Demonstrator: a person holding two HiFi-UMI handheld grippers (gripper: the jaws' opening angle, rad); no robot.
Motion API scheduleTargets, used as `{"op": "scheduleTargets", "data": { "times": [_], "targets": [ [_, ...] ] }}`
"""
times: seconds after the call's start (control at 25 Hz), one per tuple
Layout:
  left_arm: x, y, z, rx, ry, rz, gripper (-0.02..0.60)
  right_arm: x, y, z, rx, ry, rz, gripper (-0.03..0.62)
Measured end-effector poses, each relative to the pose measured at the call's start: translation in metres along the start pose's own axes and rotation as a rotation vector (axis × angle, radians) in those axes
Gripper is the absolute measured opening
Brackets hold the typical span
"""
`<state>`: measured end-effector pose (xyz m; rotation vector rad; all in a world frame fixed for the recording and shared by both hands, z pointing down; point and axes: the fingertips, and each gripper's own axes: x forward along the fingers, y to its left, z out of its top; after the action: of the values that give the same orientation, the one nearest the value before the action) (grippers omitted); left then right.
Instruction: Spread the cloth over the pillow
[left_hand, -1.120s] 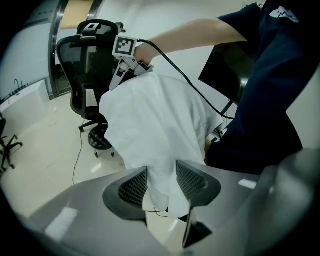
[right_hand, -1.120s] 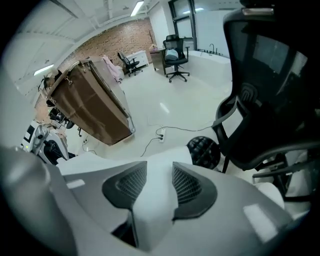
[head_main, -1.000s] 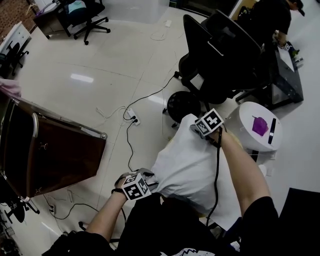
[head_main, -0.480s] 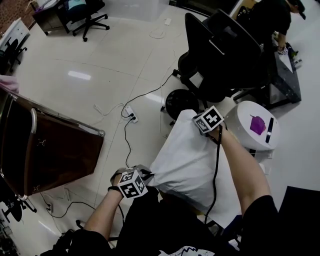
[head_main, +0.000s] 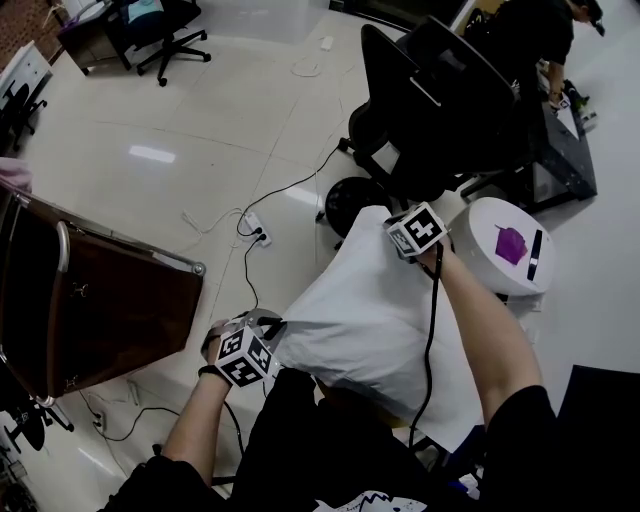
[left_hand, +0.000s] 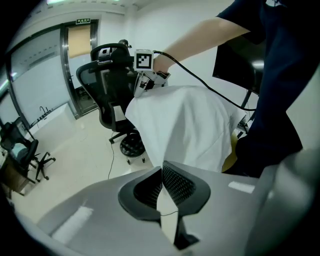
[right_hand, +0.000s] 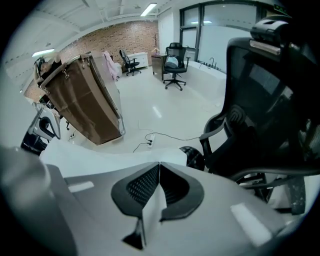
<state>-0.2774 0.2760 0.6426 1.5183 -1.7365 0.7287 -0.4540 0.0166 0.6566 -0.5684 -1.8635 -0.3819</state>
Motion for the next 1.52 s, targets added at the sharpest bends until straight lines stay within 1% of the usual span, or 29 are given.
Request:
{"op": "scheduleTargets", "data": {
  "times": [0.16,0.44,0.64,0.76,0.88,1.0,1.08,1.12,1.16,1.24,1.28,1.4,1.52],
  "targets": [
    [0.007,0.005,-0.003,0.005,0.024,0.002,-0.005,0.007,-0.004,0.001,0.006,0.010,-0.023,0.012],
    [0.025,-0.009,-0.016,-0.017,0.069,-0.064,-0.003,0.026,0.004,-0.011,0.022,0.046,-0.001,0.018],
    [0.025,-0.004,-0.016,-0.038,0.063,-0.060,0.010,0.022,0.006,0.000,0.017,-0.007,-0.013,0.087],
    [0.019,0.003,-0.018,-0.036,0.065,-0.046,0.054,0.010,0.009,0.011,0.017,-0.046,-0.013,0.101],
    [0.011,0.012,-0.012,-0.037,0.045,-0.026,0.143,-0.007,0.011,0.025,0.035,-0.104,-0.011,0.106],
    [-0.006,0.023,0.009,-0.057,-0.025,0.014,0.200,-0.033,0.016,0.038,0.064,-0.183,-0.001,0.106],
    [-0.020,0.028,0.030,-0.057,-0.086,0.035,0.212,-0.054,0.023,0.043,0.069,-0.230,0.006,0.106],
    [-0.026,0.029,0.042,-0.040,-0.112,0.044,0.212,-0.065,0.026,0.043,0.068,-0.254,0.007,0.104],
    [-0.031,0.029,0.053,-0.015,-0.134,0.053,0.210,-0.078,0.030,0.043,0.066,-0.279,0.004,0.094],
    [-0.040,0.025,0.076,0.035,-0.171,0.068,0.205,-0.104,0.037,0.040,0.065,-0.327,-0.007,0.028],
    [-0.045,0.022,0.087,0.054,-0.188,0.073,0.198,-0.118,0.041,0.037,0.065,-0.350,-0.016,0.008],
    [-0.054,0.010,0.116,0.107,-0.227,0.079,0.172,-0.161,0.051,0.023,0.064,-0.417,-0.053,0.008],
    [-0.061,-0.008,0.144,0.162,-0.259,0.092,0.140,-0.204,0.064,0.001,0.076,-0.488,-0.088,0.008]
  ]
}}
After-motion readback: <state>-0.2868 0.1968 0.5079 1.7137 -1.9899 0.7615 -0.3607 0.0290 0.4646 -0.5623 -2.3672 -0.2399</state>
